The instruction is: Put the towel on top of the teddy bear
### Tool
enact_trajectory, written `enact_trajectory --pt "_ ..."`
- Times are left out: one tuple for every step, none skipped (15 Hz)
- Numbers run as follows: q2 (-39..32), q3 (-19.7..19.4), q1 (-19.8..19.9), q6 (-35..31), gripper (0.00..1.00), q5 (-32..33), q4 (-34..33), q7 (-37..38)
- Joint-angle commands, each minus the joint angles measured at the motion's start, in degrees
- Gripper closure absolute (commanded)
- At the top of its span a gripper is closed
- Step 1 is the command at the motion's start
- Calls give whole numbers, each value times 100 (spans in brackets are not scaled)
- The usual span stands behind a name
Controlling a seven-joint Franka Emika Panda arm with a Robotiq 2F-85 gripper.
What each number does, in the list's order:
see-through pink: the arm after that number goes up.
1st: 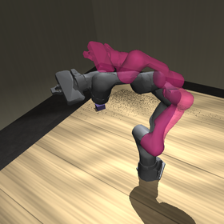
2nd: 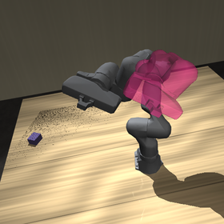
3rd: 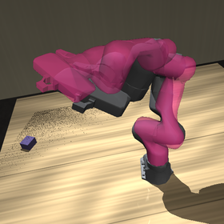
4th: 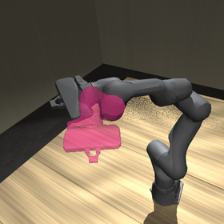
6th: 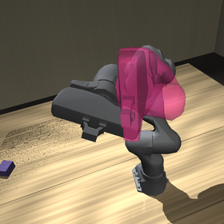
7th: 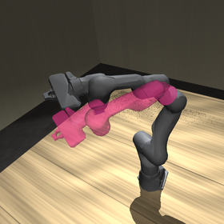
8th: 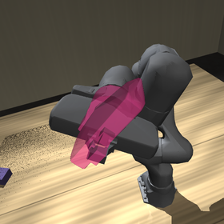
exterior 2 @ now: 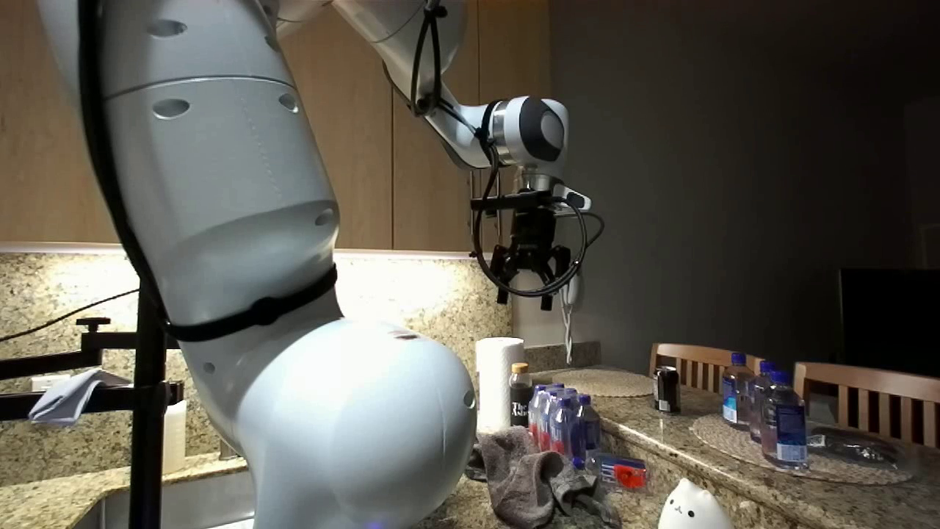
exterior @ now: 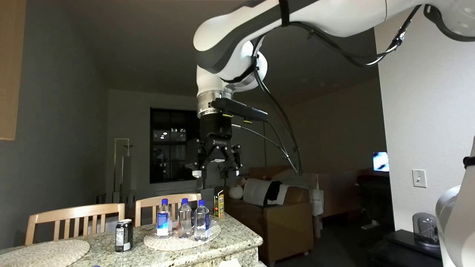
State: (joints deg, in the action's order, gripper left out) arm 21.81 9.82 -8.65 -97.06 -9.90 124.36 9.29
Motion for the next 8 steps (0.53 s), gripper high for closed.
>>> enact_trajectory --pt "-4 15 19 17 0 -3 -15 -4" --pt "-160 13 -3 43 0 -57 -86 -54" --pt "-255 26 -10 -4 0 -75 -121 -53" --pt "-382 41 -16 -78 0 -97 -176 -48" --pt "-481 57 -19 -122 0 -95 -215 -29" --pt "-655 95 -20 -253 0 -85 -293 27" --pt "-767 115 -18 -354 0 -76 -341 71" --pt "-943 121 -24 -530 0 -133 -414 90"
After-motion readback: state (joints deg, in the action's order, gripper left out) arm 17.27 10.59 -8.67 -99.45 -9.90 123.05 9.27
